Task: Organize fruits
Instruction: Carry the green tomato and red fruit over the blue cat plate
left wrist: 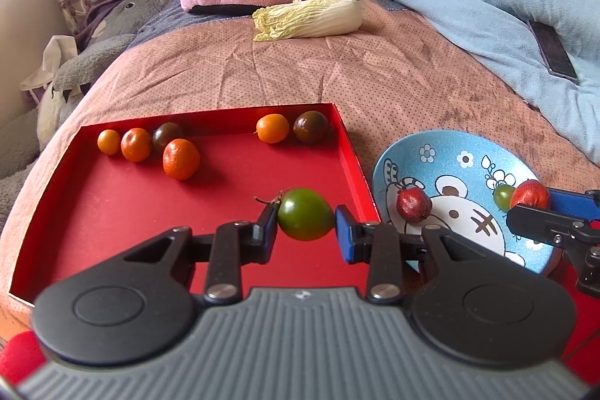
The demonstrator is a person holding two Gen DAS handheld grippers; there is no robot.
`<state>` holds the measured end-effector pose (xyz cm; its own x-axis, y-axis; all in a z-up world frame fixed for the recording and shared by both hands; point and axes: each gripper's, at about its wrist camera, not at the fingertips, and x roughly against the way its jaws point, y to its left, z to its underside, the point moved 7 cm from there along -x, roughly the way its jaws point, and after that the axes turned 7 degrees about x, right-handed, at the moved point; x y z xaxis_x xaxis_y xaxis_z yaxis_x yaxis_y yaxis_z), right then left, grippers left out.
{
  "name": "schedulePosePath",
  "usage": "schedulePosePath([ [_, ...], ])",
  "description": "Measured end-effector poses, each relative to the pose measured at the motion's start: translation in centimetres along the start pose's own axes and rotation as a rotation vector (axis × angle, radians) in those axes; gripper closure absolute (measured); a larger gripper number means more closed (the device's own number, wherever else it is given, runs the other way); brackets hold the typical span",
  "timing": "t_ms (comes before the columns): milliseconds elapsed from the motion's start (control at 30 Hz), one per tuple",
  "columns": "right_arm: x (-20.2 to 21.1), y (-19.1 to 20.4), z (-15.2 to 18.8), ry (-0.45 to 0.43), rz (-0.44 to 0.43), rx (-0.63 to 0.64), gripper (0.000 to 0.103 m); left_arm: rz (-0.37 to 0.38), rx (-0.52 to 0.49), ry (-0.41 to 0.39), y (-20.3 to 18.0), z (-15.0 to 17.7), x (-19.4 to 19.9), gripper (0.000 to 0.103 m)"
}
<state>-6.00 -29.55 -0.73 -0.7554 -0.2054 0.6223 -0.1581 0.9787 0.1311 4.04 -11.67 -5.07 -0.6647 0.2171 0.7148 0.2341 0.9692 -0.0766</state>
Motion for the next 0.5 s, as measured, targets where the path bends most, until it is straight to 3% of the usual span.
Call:
schedulePosePath([
  [500,0.2,-2.6,1.4,0.013,0.045,-0.047,0.064,0.054,-0.056,0.016,-4.1,-0.2,-1.4,0.066],
])
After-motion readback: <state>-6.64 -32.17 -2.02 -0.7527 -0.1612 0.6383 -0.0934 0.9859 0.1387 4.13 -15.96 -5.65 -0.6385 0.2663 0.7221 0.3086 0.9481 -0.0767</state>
